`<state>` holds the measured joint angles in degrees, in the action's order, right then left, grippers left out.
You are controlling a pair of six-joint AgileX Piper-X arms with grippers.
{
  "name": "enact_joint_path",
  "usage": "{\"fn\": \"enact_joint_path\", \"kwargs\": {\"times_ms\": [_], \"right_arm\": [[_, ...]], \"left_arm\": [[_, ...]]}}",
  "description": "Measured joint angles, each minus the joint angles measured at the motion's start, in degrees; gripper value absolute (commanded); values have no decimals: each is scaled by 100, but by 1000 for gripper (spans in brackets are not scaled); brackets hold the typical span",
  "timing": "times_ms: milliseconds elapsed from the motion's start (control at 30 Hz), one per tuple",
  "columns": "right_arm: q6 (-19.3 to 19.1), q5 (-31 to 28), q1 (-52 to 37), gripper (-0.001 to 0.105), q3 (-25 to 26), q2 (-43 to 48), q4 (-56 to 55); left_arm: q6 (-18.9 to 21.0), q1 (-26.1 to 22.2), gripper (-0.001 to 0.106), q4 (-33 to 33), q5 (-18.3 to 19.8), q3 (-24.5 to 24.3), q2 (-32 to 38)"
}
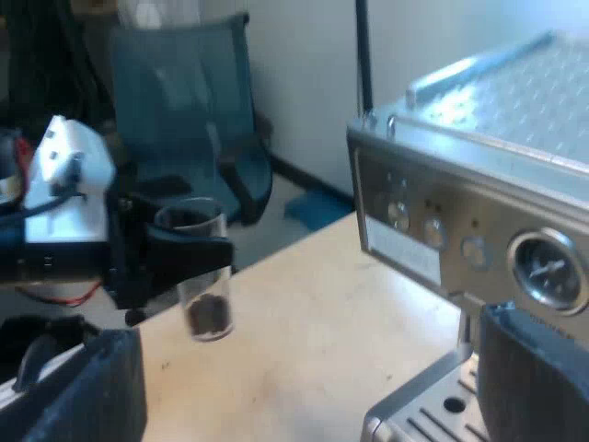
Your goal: Pour the beans into the coffee machine
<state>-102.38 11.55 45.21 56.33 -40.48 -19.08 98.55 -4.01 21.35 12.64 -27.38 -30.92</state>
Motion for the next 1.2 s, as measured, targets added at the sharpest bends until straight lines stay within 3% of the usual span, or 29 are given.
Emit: {"fn": "enact_joint_path", "kwargs": {"times_ms": [233, 433, 700, 833, 1200], "right_arm": [[0, -605, 0, 79, 0, 453, 0], [0, -1721, 0, 79, 0, 705, 151], [-102, -2182, 0, 79, 0, 721, 702], [-221, -2453, 0, 79, 0, 721, 859], [-229, -2480, 0, 79, 0, 721, 863]], "left_arm": [[-101, 11, 29, 1165, 4, -948, 181], [-119, 64, 29, 1191, 9, -1701, 181], [-126, 531, 29, 1196, -6, -2491, 82], [-166, 702, 29, 1199, -21, -3102, -425], [-165, 1293, 29, 1248, -49, -4409, -2047]]}}
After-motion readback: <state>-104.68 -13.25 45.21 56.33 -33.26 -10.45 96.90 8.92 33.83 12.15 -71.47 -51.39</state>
